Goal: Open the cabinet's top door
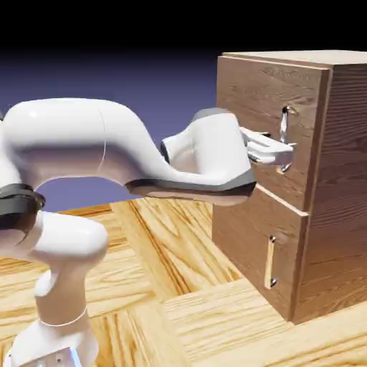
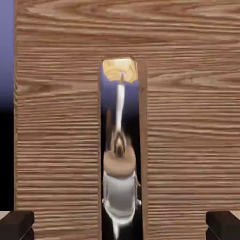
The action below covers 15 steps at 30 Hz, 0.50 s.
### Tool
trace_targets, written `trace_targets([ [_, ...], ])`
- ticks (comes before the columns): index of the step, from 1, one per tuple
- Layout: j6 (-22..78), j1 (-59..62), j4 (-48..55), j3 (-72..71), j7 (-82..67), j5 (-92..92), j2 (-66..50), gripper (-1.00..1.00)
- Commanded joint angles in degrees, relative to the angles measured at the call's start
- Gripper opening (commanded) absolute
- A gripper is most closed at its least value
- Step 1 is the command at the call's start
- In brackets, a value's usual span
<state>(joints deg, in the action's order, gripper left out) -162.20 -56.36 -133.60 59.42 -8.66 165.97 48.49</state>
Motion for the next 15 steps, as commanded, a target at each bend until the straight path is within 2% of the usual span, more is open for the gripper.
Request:
trace_targets([
  [1, 0.0, 0.0, 0.0, 0.0, 0.0, 0.0, 0.0, -1.0],
  [11, 1.48, 20.76, -6.81, -17.84, 14.75, 0.76, -6.68, -1.0],
  [15, 3.19, 29.06, -11.87, -25.35, 11.36, -6.39, -4.4, -1.0],
])
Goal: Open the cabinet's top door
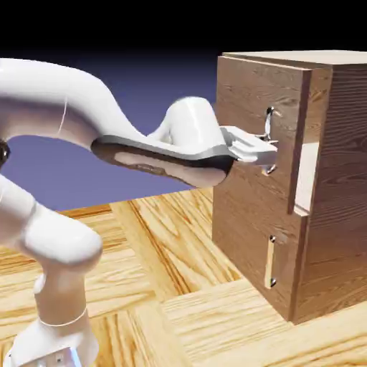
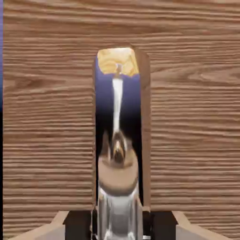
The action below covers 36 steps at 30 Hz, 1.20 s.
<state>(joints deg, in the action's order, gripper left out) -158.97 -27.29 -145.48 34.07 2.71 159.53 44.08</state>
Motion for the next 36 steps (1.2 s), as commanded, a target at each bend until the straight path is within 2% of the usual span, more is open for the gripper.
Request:
trace_targets([
  [1, 0.43, 2.07, -1.39, -1.97, -1.18, -2.13, 0.87, -1.0],
  [10, 3.7, 17.99, -13.19, -19.19, -12.59, -24.38, 11.26, -1.0],
  [19, 5.7, 26.06, -21.13, -32.18, -24.48, -46.8, 22.31, -1.0],
  [28, 12.98, 24.93, -26.62, -42.55, -37.39, -69.22, 32.35, -1.0],
  [36, 27.64, 17.71, -27.82, -55.68, -45.03, -89.15, 37.67, -1.0],
])
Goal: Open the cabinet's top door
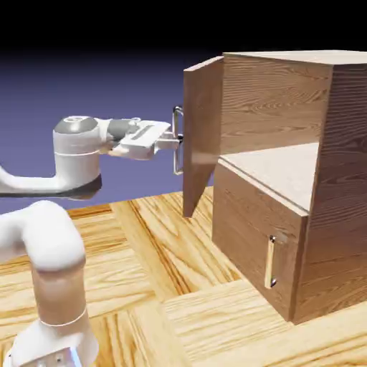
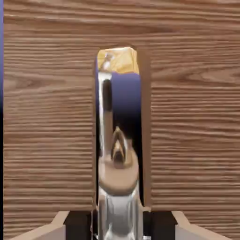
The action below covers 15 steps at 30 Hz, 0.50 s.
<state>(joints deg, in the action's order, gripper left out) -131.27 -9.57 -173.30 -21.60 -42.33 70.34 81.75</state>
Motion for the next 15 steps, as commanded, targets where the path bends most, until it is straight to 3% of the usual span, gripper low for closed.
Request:
trace_targets([
  [1, 2.2, -0.93, 0.32, -2.09, -0.49, -2.41, 0.13, -1.0],
  [8, 17.68, -4.03, 5.75, -16.62, -1.63, -17.36, -2.55, -1.0],
  [15, 33.54, 1.17, 17.53, -31.1, -1.13, -29.72, -8.63, -1.0],
])
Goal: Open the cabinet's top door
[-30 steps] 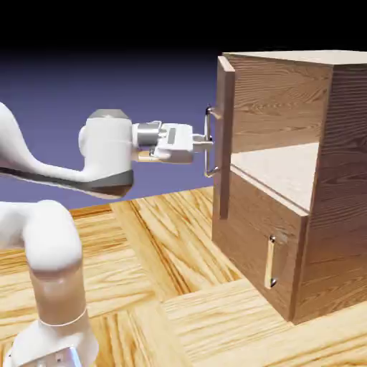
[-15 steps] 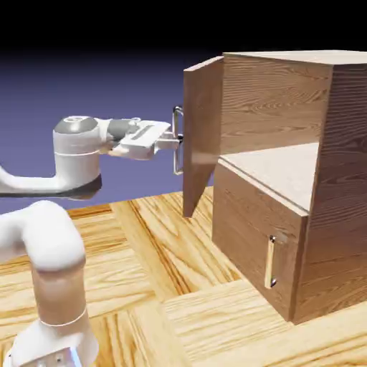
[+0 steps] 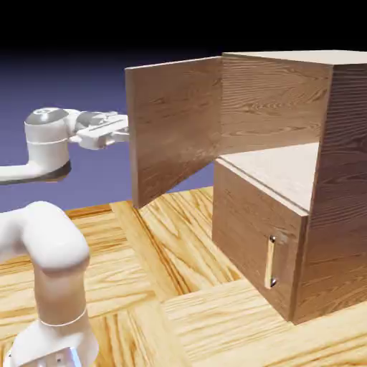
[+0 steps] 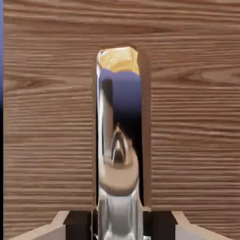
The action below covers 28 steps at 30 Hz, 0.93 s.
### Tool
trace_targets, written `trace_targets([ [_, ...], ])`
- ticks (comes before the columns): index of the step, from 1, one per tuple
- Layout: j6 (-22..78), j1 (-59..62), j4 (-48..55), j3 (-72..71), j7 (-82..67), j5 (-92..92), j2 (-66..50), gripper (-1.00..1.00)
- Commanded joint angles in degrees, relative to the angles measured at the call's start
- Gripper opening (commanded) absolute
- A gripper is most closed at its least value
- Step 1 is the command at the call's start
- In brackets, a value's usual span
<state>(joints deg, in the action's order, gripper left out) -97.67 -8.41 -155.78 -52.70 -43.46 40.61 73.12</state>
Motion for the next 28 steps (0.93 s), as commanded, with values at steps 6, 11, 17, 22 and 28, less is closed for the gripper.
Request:
trace_targets([
  [6, 11.81, 9.42, 12.47, -9.97, -0.06, -6.98, -3.76, -1.0],
  [11, 20.32, 18.24, 22.85, -16.44, -0.76, -10.84, -5.11, -1.0],
  [17, 29.64, 29.05, 35.3, -22.59, -2.37, -14.08, -5.08, -1.0],
  [22, 36.93, 37.87, 45.68, -26.5, -4.25, -15.89, -4.12, -1.0],
  [28, 45.25, 48.0, 58.14, -29.91, -7.08, -17.09, -2.39, -1.0],
])
